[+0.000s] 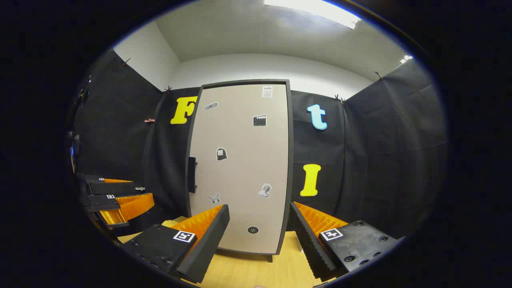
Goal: Open the cabinet door with the right hand, grasp the bottle in the cabinet with the left hand and place it on the coaster, then close the cabinet door with the right hand.
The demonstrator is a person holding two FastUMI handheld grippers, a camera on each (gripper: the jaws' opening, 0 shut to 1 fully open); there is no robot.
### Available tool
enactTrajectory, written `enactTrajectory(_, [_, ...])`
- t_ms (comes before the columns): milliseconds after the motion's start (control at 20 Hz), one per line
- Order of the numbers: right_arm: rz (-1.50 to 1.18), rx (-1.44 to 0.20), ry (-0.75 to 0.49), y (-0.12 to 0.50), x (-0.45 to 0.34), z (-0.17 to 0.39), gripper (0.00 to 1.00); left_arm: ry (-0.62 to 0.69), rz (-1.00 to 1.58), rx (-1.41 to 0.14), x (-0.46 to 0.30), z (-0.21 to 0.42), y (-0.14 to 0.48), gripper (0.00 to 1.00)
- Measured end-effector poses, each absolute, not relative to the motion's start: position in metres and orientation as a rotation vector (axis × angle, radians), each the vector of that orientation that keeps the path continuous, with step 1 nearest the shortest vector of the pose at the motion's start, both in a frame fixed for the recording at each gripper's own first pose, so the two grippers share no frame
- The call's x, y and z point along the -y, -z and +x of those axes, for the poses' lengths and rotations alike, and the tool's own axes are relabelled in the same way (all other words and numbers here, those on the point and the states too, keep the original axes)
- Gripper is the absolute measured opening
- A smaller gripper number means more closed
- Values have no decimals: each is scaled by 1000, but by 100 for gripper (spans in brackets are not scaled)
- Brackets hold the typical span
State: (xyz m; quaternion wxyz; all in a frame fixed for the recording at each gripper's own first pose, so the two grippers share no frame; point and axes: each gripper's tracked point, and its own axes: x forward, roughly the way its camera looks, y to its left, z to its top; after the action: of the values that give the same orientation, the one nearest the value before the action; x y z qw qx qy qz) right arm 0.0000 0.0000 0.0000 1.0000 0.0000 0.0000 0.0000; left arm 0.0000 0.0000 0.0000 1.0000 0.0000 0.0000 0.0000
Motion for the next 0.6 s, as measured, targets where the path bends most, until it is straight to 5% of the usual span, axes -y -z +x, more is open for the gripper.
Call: enactTrajectory(600, [-18,53,-59,-6,0,10,97,-29,17,13,5,3,-5,99])
